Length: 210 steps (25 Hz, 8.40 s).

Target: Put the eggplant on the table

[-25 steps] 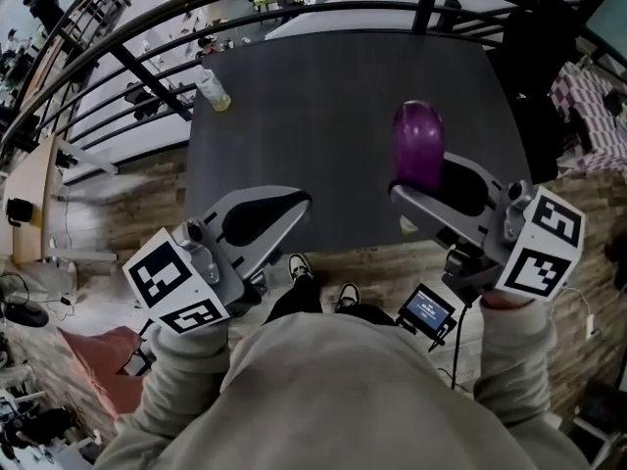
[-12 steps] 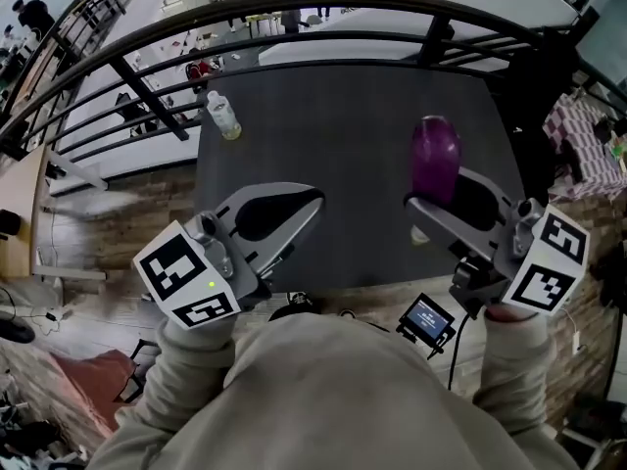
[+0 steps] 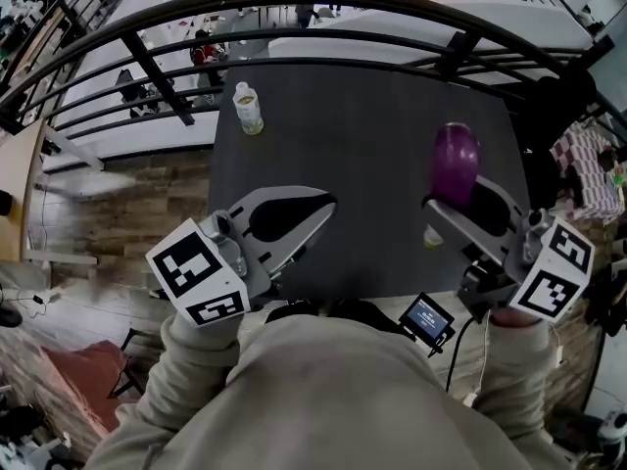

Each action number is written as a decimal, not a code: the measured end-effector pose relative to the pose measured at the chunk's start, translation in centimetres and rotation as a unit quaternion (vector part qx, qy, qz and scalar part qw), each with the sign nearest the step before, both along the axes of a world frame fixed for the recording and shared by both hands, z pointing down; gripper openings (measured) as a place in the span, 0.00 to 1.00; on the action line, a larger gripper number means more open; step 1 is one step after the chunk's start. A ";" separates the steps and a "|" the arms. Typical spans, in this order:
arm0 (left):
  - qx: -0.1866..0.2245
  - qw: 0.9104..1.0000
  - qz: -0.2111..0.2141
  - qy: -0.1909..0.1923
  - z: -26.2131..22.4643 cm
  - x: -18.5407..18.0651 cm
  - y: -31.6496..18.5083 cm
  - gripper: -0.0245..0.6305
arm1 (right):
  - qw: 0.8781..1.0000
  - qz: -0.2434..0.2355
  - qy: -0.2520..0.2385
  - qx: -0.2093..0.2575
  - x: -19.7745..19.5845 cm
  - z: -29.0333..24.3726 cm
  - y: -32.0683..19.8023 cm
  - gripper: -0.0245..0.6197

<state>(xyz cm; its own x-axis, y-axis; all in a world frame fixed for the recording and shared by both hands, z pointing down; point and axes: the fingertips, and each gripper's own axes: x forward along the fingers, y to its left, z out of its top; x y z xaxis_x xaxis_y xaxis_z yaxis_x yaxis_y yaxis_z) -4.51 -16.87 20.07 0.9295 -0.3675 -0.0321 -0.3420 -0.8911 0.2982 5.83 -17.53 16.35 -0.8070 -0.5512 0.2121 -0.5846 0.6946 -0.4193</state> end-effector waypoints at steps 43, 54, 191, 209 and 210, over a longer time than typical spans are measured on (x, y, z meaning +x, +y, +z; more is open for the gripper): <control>-0.027 0.999 -0.022 -0.021 0.8 1.6 -5.4 0.05 | 0.998 -0.041 -0.012 -0.035 0.5 2.3 -6.2 0.38; -0.042 0.999 -0.020 -0.021 2.1 2.1 -5.5 0.05 | 0.998 -0.040 -0.009 -0.050 0.7 3.7 -6.0 0.38; -0.309 0.942 -0.132 -0.014 29.6 -4.6 -2.9 0.05 | 0.876 -0.072 0.279 -0.387 2.1 50.3 -3.5 0.44; -0.222 0.968 -0.107 -0.038 20.6 -4.2 -4.8 0.05 | 0.911 -0.023 0.249 -0.328 4.0 40.7 -6.0 0.46; -0.217 0.970 -0.102 -0.042 19.9 -3.9 -4.7 0.05 | 0.917 -0.019 0.241 -0.319 4.0 39.4 -6.1 0.46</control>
